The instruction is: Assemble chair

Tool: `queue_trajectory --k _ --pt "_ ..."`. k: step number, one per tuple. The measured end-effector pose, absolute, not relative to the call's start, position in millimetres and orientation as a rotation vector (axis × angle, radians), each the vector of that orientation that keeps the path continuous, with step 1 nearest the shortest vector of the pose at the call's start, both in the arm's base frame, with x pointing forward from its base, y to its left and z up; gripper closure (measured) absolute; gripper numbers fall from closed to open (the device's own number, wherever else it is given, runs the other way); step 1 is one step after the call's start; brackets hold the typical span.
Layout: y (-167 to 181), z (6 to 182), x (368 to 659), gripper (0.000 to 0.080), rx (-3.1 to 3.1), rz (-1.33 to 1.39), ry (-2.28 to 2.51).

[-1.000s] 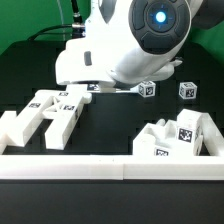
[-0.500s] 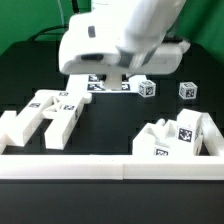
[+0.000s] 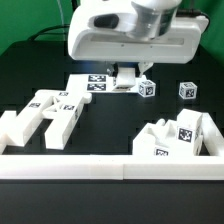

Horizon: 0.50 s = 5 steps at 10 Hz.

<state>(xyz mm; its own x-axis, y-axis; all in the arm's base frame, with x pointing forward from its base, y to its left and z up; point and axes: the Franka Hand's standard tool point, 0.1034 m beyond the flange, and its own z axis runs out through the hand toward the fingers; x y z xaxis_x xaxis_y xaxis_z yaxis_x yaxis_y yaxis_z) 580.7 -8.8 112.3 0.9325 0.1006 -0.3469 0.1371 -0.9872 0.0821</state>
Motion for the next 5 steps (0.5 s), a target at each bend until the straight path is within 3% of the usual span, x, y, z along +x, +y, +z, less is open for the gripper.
queue_trajectory --k 3,5 --pt "-3 107.6 589 0.0508 3.045 -0.239 0.177" --pt "13 118.4 615 0.0508 3.085 0.015 0.175"
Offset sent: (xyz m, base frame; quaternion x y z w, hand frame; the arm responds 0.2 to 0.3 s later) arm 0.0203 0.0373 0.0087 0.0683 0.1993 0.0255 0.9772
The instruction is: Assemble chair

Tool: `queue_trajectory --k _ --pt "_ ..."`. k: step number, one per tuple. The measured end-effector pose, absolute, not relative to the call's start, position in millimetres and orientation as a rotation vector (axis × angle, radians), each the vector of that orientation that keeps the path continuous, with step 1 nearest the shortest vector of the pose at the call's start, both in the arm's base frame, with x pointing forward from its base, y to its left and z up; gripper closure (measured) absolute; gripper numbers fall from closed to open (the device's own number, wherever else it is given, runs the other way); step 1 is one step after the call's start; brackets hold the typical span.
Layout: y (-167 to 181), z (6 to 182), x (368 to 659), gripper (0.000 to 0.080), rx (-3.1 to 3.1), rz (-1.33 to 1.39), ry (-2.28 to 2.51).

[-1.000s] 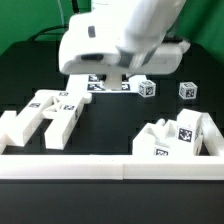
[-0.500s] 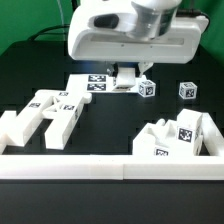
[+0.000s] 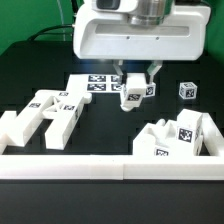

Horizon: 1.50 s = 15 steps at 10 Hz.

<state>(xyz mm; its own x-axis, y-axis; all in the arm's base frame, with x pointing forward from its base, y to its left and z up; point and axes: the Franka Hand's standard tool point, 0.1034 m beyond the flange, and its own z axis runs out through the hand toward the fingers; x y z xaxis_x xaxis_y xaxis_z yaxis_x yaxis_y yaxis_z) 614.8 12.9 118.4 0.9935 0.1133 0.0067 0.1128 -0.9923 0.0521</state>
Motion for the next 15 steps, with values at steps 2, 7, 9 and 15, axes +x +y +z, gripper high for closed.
queue_trajectory --k 2,7,9,15 --pt "18 121.2 627 0.0508 3.081 0.132 0.192" --pt "17 119.3 628 0.0508 3.178 0.114 -0.018" --pt "26 129.1 641 0.0508 3.204 0.133 -0.088" --pt "14 123.8 651 0.0508 3.085 0.623 -0.093"
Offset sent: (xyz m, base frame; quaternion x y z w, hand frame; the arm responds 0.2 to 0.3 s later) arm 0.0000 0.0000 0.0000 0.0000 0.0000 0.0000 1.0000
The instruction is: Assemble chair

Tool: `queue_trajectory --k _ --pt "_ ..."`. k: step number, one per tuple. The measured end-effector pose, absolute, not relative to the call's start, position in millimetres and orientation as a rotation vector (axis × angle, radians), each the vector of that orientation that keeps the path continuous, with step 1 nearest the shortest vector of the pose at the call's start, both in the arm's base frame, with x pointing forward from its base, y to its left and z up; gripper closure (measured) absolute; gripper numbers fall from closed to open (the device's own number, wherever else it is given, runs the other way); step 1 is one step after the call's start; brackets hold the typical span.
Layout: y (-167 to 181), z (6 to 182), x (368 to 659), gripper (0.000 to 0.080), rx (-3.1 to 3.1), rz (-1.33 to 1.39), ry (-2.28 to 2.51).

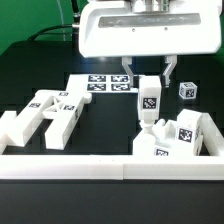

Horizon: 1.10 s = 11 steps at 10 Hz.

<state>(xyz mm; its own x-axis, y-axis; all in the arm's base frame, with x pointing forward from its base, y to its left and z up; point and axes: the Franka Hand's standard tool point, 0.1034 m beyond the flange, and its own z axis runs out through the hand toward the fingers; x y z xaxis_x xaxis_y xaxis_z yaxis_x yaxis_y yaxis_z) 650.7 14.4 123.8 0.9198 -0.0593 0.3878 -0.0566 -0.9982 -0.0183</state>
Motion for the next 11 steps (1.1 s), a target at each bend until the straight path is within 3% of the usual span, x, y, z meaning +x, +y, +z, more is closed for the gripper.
queue_trajectory --k 11 --pt "17 100.7 646 0.0508 -3.086 -0.593 0.083"
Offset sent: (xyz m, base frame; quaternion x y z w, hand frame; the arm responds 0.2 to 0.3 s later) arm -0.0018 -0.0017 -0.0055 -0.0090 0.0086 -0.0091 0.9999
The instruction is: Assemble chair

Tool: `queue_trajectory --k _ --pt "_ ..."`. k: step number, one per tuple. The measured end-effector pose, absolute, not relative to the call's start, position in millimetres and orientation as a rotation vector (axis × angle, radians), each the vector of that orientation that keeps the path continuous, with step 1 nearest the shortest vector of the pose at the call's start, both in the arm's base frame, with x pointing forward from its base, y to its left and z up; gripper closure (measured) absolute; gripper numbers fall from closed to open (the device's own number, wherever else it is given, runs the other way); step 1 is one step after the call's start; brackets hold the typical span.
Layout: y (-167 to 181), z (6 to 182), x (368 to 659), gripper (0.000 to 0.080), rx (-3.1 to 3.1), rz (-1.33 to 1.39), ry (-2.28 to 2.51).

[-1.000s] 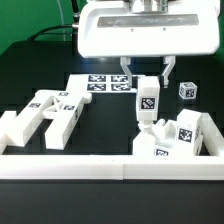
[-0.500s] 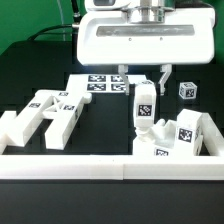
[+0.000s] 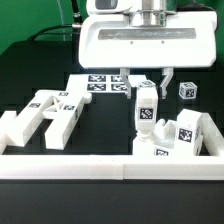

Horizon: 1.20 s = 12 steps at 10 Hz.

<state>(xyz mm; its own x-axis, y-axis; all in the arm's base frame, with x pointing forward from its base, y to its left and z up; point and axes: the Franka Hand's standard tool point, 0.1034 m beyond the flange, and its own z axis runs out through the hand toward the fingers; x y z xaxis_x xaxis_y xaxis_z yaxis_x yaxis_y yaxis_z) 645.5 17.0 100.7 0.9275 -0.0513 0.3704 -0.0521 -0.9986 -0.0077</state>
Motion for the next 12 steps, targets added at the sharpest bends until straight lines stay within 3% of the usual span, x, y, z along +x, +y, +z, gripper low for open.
queue_trajectory --k 12 --pt "17.2 95.0 640.0 0.0508 3.072 0.6 -0.058"
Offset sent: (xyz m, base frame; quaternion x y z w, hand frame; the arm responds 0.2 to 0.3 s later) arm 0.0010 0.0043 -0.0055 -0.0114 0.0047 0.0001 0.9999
